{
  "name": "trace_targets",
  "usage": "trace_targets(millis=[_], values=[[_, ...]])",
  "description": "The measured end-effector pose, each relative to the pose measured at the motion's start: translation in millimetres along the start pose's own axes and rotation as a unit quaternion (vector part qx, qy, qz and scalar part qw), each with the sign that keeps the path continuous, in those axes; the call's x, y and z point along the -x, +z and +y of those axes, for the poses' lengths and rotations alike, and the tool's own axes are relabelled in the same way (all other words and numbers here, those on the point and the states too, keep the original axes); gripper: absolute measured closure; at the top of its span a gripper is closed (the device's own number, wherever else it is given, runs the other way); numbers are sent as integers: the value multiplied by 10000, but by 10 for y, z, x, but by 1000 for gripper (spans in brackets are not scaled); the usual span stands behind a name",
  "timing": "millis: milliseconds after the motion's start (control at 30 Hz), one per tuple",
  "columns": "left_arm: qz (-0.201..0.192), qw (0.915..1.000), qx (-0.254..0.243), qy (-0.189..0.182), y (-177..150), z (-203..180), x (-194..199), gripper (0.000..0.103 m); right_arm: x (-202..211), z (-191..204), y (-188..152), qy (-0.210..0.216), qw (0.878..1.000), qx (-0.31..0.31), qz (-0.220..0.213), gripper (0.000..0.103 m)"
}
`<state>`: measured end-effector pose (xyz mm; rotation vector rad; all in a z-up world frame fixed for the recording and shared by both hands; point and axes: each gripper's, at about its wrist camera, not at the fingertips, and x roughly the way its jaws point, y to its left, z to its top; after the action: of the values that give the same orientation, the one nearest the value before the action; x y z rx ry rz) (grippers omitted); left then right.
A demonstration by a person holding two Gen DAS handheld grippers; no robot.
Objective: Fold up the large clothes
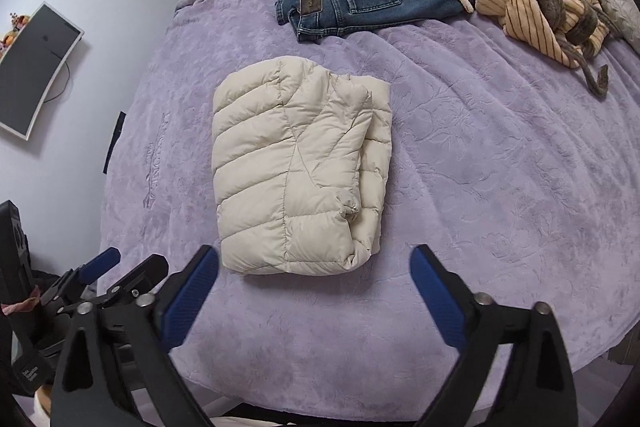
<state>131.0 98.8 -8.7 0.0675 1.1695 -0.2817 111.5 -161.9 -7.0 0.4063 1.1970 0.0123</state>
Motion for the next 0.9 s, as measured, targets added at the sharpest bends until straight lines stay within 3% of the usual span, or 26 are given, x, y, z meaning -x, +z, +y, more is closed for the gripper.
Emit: trace_targets(millis=[167,900], values=[[-183,9994,-43,275,-5,5,137,1,131,104,-22,-173,9993,123,-305,0],[-52,9989,-8,456,-21,-6,278,1,260,246,-101,-476,9984,115,-282,0]])
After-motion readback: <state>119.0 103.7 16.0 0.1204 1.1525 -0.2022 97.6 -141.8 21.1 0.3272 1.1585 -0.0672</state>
